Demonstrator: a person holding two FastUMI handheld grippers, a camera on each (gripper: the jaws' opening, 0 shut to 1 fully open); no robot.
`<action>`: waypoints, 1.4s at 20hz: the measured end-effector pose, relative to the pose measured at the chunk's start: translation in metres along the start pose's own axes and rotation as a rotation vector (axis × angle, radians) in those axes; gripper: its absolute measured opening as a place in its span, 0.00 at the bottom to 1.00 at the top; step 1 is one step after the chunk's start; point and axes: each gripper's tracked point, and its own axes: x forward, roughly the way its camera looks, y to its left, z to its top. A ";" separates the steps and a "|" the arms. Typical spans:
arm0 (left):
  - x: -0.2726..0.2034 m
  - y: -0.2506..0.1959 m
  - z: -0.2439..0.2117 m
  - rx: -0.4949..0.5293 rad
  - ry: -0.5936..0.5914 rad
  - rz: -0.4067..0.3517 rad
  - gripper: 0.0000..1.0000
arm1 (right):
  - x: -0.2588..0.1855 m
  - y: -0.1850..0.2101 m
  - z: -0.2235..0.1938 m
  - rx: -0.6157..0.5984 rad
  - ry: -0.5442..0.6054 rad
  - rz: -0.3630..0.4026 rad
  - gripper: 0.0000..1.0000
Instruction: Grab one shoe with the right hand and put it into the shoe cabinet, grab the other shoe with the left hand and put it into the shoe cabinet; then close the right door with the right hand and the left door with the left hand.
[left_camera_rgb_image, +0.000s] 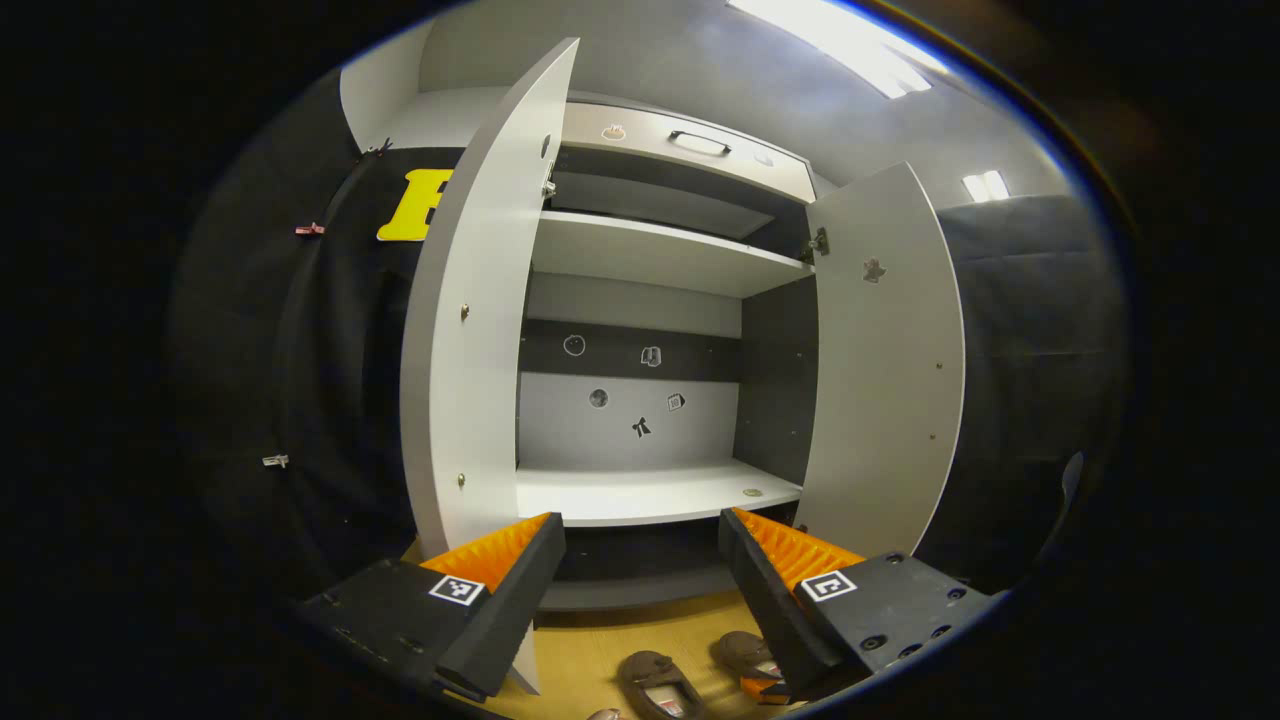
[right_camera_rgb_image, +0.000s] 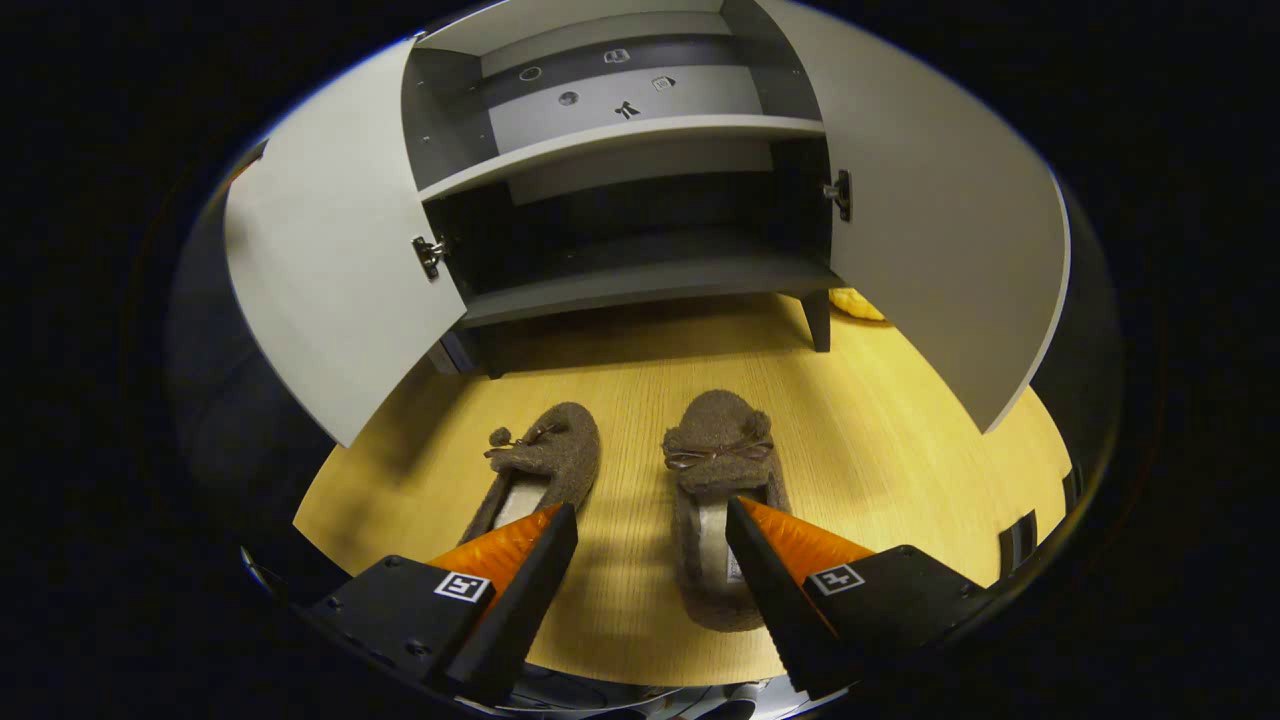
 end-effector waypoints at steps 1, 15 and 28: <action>0.000 0.001 -0.003 0.006 0.008 -0.002 0.98 | 0.008 -0.004 -0.005 -0.007 0.007 -0.006 0.99; 0.012 0.000 -0.031 0.055 0.076 -0.015 0.98 | 0.086 -0.019 -0.007 -0.011 0.027 -0.060 0.60; 0.017 -0.006 -0.041 0.077 0.113 -0.027 0.98 | 0.092 -0.024 -0.005 -0.091 0.070 -0.051 0.09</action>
